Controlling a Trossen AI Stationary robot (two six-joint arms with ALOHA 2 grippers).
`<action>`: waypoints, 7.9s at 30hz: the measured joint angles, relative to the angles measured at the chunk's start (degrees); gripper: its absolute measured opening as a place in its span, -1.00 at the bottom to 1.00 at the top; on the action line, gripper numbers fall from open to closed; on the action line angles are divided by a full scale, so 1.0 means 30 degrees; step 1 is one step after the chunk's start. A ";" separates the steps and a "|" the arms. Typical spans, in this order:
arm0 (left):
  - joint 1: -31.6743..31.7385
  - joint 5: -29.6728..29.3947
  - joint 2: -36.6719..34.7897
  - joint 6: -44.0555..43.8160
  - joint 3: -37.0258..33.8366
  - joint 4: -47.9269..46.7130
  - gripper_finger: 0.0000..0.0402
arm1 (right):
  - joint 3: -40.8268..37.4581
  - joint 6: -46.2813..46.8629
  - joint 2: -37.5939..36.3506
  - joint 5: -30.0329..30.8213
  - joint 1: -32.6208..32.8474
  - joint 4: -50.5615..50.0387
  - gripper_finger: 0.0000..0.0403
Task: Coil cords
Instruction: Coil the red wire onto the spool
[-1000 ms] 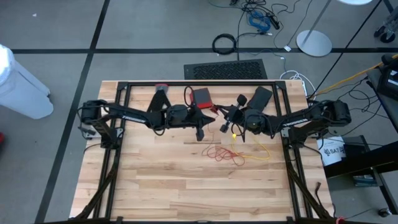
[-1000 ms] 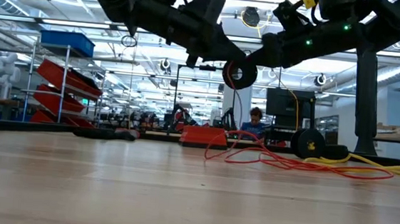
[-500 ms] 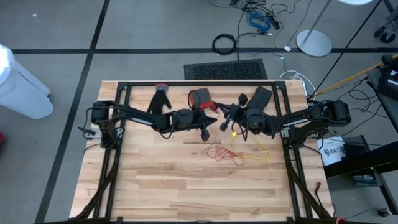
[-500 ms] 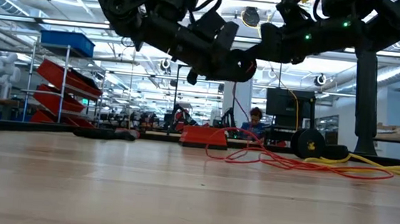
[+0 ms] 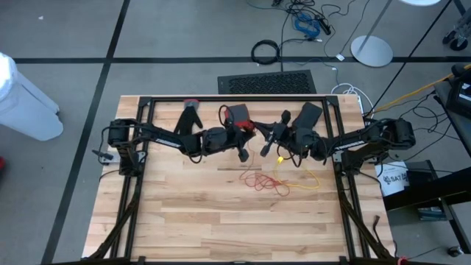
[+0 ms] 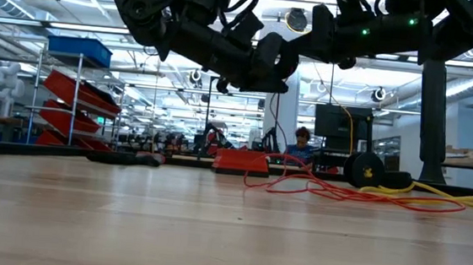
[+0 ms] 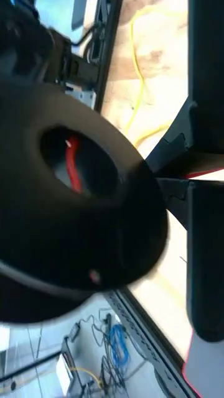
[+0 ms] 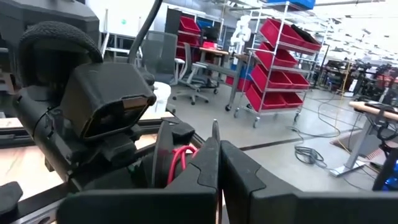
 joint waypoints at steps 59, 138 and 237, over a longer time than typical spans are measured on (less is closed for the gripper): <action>0.1021 0.0976 -0.0117 0.2945 -0.0450 -0.3396 -0.73 | 0.0036 -0.3902 -0.6422 0.4044 0.6464 -0.2943 -1.00; -0.0131 0.2602 0.2783 0.1810 -0.0384 -0.4781 -0.72 | -0.7963 2.0798 -1.0505 0.4391 0.5032 -1.8088 -0.39; -0.0539 0.2594 0.2769 0.1810 -0.0384 -0.5202 -0.72 | -0.7927 2.0448 -1.2969 0.2921 0.8712 -1.9279 -0.33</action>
